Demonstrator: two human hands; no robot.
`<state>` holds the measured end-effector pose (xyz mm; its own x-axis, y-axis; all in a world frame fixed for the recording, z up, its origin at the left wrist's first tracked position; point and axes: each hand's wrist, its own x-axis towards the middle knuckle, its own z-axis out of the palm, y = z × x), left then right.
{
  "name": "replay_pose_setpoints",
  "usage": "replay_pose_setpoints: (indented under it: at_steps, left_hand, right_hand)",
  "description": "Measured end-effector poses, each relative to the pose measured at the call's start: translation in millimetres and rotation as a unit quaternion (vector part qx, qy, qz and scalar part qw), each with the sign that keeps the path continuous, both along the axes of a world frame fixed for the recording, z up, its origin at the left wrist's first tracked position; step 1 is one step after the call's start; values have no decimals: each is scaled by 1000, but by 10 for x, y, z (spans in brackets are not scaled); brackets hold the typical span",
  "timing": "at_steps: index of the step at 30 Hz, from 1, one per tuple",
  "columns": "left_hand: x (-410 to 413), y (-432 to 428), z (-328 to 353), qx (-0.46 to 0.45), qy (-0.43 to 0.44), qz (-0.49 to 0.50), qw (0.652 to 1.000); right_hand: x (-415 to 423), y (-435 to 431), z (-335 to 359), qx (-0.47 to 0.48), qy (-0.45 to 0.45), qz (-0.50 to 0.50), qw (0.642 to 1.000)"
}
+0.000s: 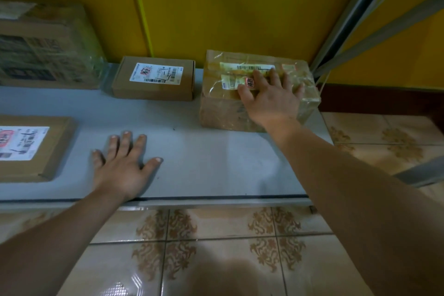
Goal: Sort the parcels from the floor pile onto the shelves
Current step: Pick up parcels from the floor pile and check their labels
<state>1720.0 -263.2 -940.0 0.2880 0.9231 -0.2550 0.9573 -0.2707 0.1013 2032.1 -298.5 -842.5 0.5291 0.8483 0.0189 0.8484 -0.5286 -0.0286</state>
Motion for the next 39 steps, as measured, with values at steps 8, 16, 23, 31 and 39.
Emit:
replay_pose_setpoints:
  at_steps: [8,16,23,31,39]
  left_hand:
    - [-18,3,-57,20,-5,-2,1000]
    - [-20,4,-61,29,-20,3,999]
    - [-15,2,-53,29,-20,9,999]
    - [-8,-7,-43,25,-15,11,999]
    - [-6,-11,-38,38,-36,7,999]
  right_hand:
    - [285,270,-52,47,-19,5,999]
    - [491,478,-55,80,-11,19,997]
    - [396,442,-105,84,-8,16,996]
    - [459,555,-192,77,-16,34,996]
    - [480,586,-174,68,-17,37,997]
